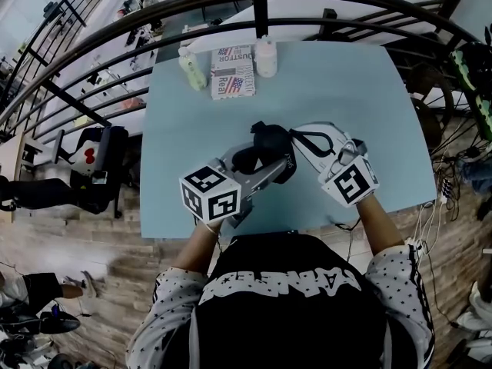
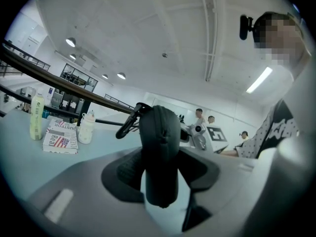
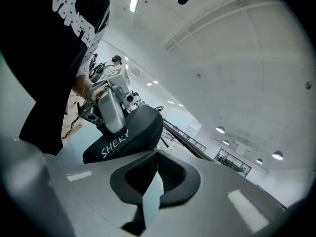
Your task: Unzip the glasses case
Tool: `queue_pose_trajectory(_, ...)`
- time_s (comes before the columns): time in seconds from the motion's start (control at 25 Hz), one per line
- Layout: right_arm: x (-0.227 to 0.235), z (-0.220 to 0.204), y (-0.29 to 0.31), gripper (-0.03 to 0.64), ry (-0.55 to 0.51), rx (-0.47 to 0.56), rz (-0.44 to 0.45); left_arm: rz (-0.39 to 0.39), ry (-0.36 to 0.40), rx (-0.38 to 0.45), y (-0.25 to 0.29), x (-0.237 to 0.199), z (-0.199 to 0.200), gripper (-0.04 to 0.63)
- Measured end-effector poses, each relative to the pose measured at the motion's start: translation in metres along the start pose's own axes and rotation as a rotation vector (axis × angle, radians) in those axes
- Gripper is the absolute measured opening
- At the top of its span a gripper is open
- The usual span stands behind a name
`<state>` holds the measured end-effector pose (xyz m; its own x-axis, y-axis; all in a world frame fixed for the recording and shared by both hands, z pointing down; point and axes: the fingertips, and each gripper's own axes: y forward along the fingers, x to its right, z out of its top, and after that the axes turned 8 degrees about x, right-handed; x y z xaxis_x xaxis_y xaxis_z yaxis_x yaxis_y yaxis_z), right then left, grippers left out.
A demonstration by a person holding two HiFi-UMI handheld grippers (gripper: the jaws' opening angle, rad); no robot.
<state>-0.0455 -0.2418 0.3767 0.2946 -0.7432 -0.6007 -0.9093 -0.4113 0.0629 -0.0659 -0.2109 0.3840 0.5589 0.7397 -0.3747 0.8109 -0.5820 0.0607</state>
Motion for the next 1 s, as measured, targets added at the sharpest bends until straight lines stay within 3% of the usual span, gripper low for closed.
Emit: queue_pose_trajectory(1.0,0.001,0.000,-0.011,0.008,-0.144,-0.069,0.132,-0.079,0.051,-0.190,0.014,0.007,-0.032,0.000)
